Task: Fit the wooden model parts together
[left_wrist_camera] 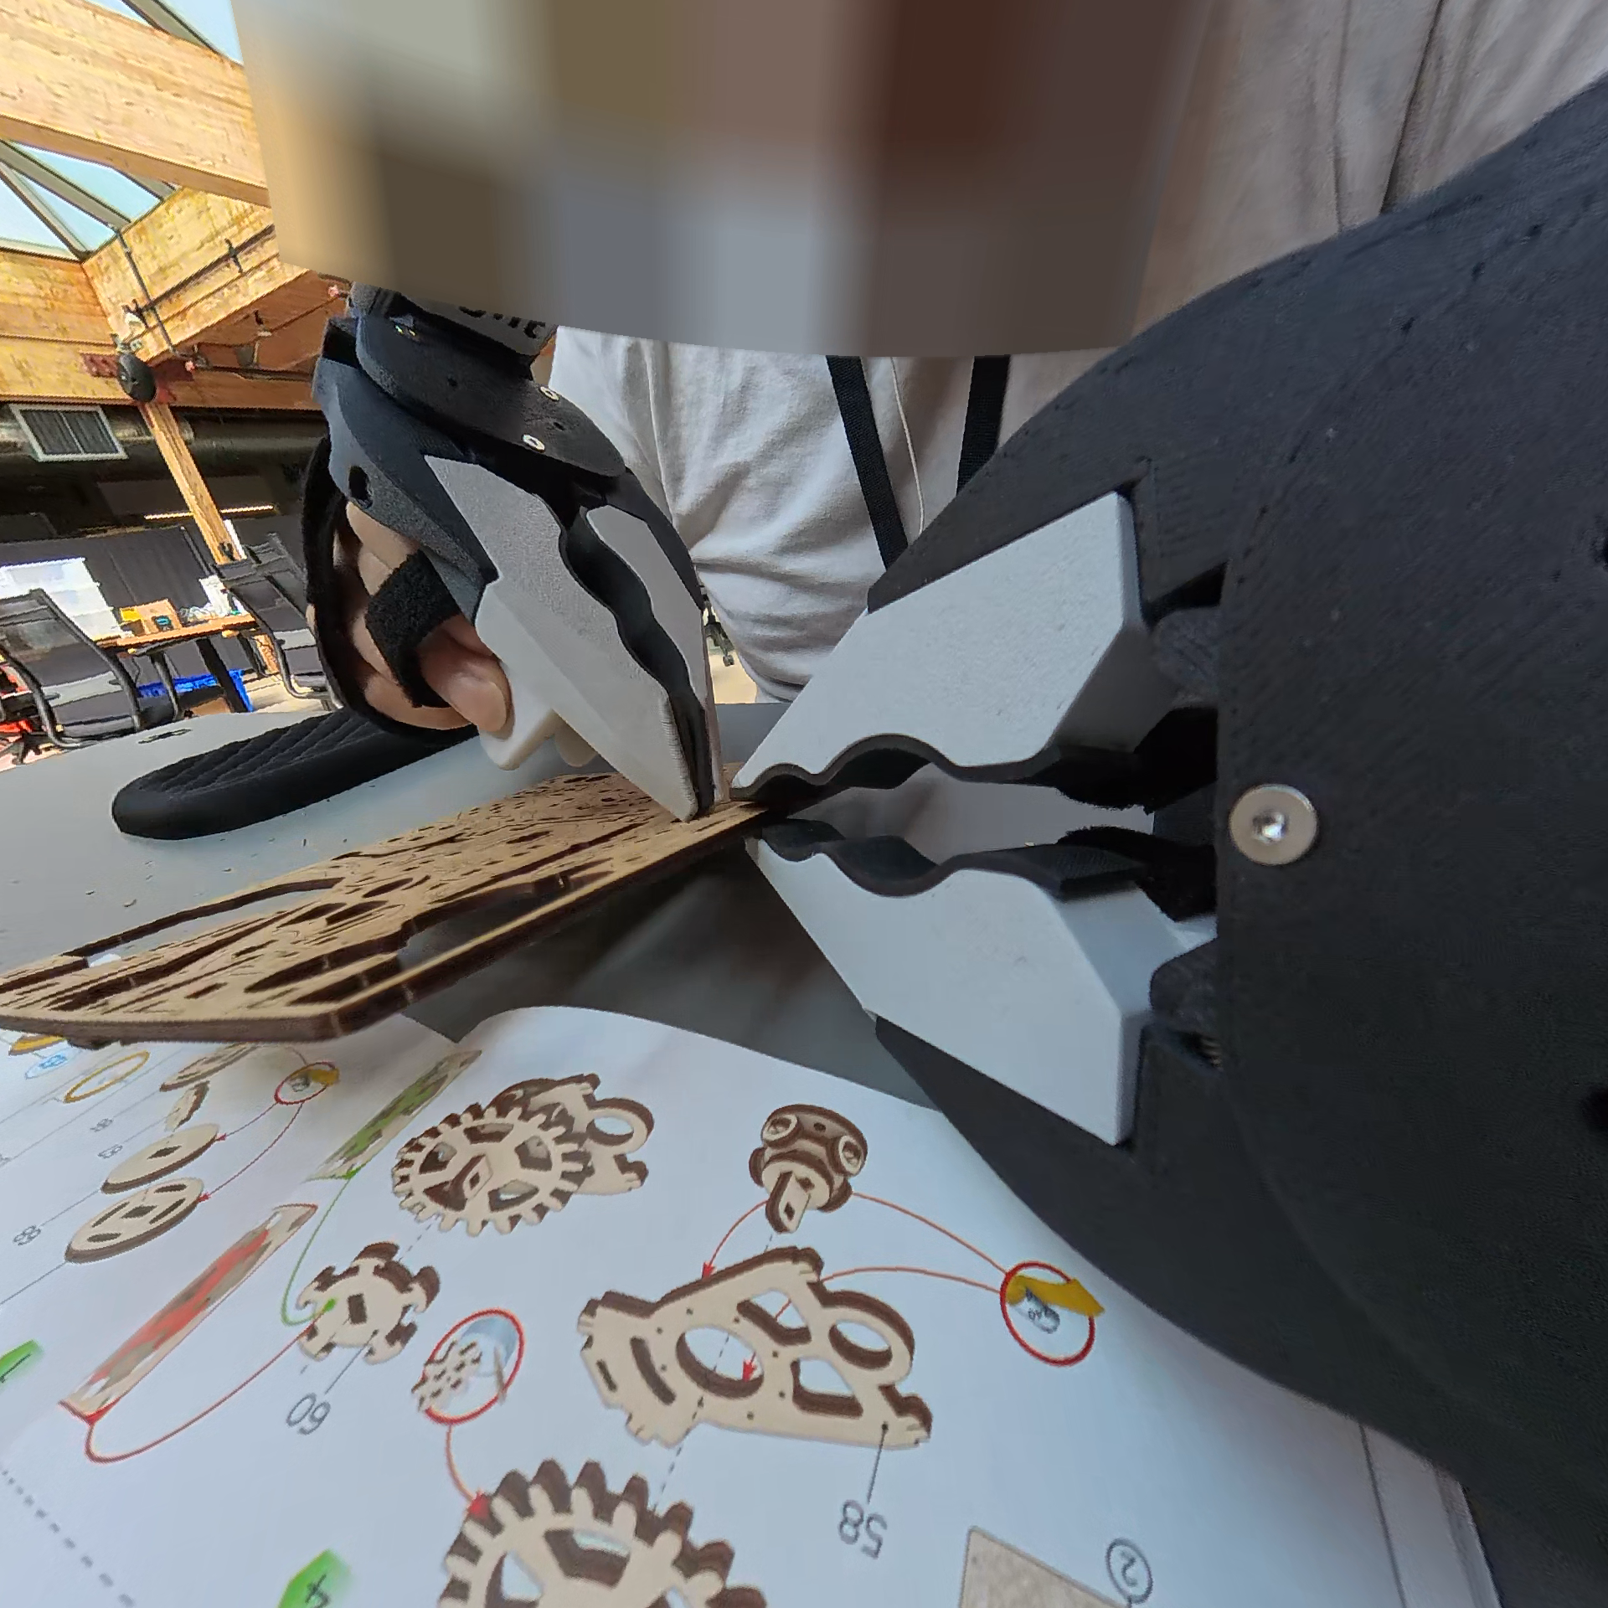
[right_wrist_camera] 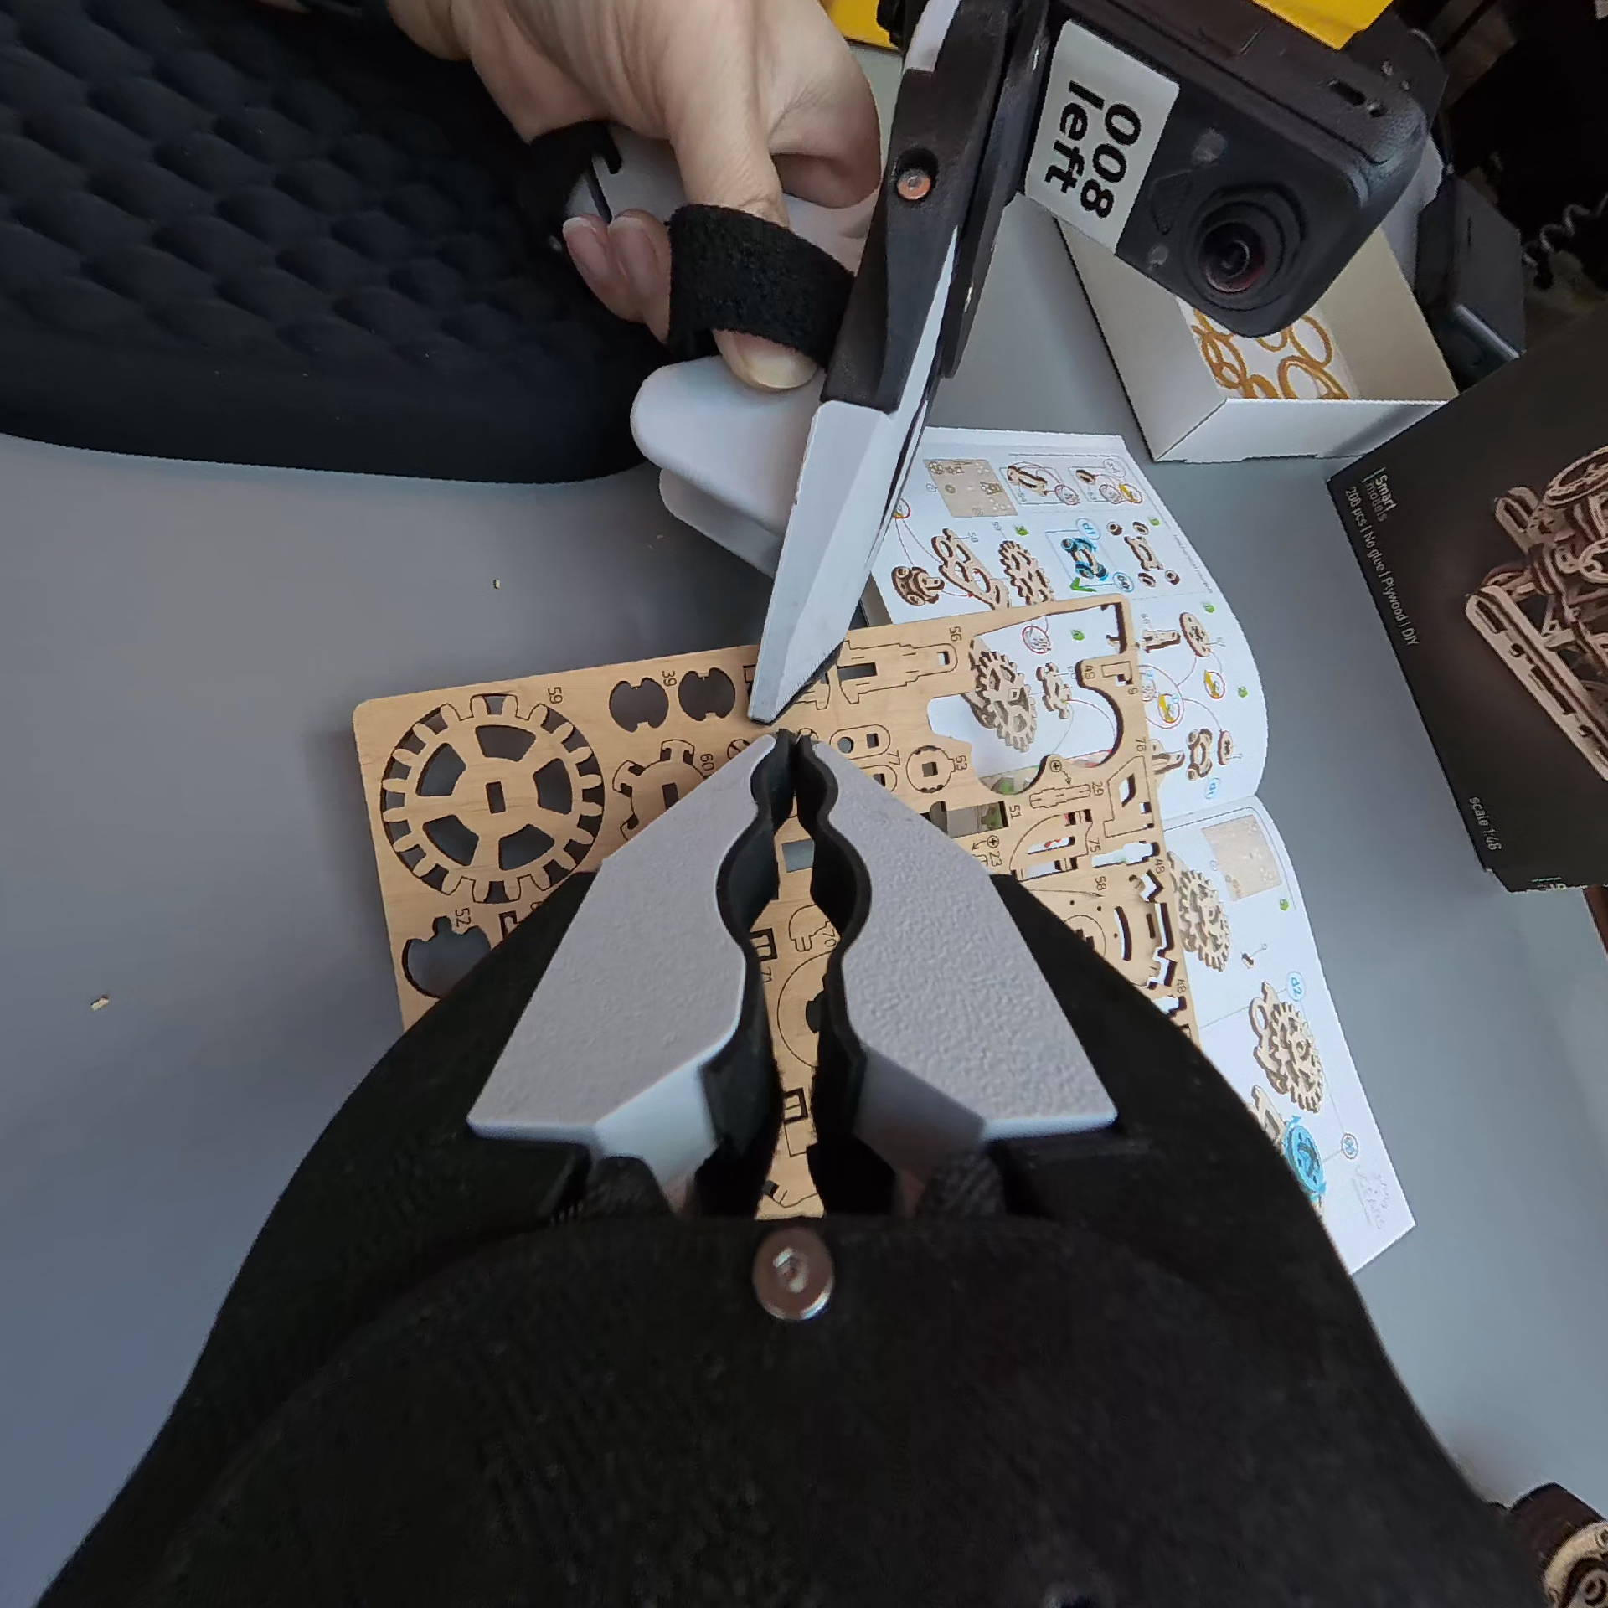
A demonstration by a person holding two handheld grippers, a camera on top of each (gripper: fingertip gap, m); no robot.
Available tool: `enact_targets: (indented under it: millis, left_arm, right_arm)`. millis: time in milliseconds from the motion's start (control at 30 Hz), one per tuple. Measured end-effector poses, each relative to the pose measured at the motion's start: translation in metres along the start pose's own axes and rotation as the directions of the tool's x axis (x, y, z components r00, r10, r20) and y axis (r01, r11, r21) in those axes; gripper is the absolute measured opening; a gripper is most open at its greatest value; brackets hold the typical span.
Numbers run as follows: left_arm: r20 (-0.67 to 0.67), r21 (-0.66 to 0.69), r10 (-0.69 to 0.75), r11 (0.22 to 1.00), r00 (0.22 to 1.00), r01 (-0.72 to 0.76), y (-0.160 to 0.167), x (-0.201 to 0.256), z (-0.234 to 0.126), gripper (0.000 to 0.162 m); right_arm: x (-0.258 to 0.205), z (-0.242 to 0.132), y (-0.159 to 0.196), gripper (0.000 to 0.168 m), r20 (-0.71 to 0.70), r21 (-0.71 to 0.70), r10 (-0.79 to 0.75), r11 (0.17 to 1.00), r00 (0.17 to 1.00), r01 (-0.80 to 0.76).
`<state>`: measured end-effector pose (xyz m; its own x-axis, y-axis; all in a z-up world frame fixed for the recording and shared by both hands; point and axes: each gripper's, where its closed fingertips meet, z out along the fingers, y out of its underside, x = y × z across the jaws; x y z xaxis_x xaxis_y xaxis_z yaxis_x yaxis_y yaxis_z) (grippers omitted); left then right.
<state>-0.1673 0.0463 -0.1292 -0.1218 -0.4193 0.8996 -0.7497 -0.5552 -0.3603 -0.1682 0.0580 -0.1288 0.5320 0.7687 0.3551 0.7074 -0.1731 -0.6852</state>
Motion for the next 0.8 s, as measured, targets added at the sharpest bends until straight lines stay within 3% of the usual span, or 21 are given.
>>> enact_targets:
  millis: [433,667,800]
  left_arm:
    - [0.040,-0.011,0.019,1.000,0.999,-0.018,0.002,-0.004,0.001,0.002]
    - [0.035,-0.018,-0.027,0.999,0.999,0.027,0.002,-0.007,0.002,0.003]
    - [0.038,0.014,-0.057,0.998,0.998,0.057,-0.002,-0.009,0.000,0.006]
  right_arm:
    - [-0.001,0.002,0.003,0.000,0.034,-0.010,0.122,0.993,0.992,-0.122]
    - [-0.011,0.001,-0.001,0.000,0.181,0.031,0.219,0.973,0.959,-0.228]
    - [-0.007,0.003,-0.001,0.000,0.115,0.026,0.153,0.987,0.982,-0.157]
